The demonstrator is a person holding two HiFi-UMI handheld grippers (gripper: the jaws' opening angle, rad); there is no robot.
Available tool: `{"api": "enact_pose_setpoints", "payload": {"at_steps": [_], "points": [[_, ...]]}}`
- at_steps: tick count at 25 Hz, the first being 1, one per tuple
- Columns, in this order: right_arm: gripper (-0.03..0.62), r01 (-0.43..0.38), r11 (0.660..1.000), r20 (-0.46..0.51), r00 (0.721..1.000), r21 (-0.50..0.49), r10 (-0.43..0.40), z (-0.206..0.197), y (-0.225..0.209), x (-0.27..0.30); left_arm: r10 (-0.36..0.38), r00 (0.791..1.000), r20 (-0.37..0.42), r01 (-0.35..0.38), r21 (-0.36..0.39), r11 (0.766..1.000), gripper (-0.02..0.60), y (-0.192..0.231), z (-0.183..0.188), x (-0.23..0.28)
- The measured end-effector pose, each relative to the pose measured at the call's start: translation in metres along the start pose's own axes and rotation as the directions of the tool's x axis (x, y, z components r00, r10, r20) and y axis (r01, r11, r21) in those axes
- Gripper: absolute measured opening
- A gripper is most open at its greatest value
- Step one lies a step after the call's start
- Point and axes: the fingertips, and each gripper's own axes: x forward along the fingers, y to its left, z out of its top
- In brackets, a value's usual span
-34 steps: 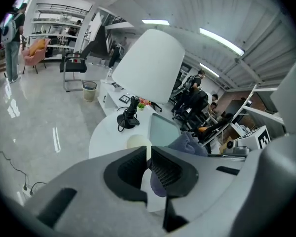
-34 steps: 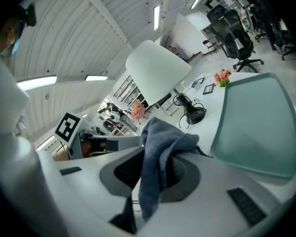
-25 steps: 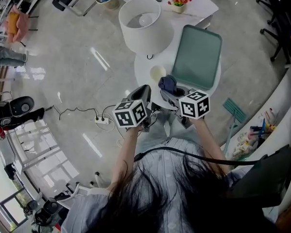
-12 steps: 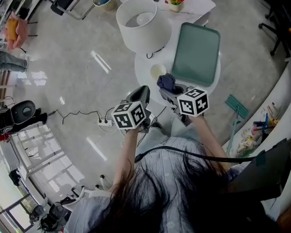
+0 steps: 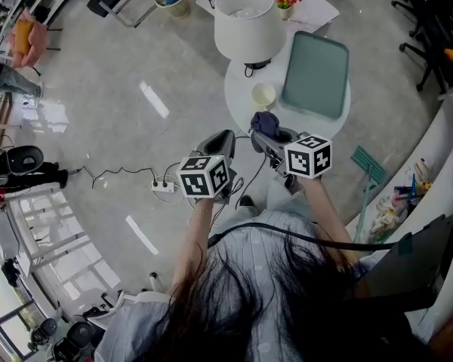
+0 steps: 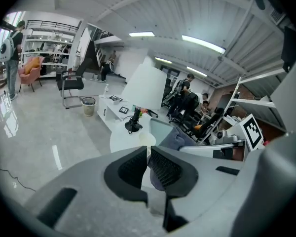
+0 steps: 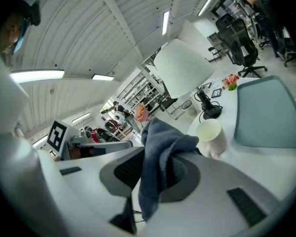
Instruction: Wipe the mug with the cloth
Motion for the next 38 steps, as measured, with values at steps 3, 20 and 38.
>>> {"api": "enact_pose_setpoints", "payload": {"at_steps": [3, 20, 38], "points": [[0.082, 0.017, 1.000, 0.002, 1.000, -0.024, -0.017, -0.018, 0.025, 0.004, -0.019, 1.000, 0.010, 0.019, 0.013, 1.000, 0.038, 0.009, -0.013, -0.027], [0.082, 0.120, 0.993, 0.084, 0.989, -0.018, -0.118, -0.107, 0.104, -0.030, -0.125, 0.992, 0.032, 0.120, 0.126, 0.985, 0.038, -0.006, -0.076, -0.115], [0.082, 0.202, 0.978, 0.138, 0.971, -0.043, -0.195, -0.133, 0.112, -0.076, -0.235, 0.972, -0.004, 0.229, 0.246, 0.942, 0.038, -0.065, -0.094, -0.119]]}}
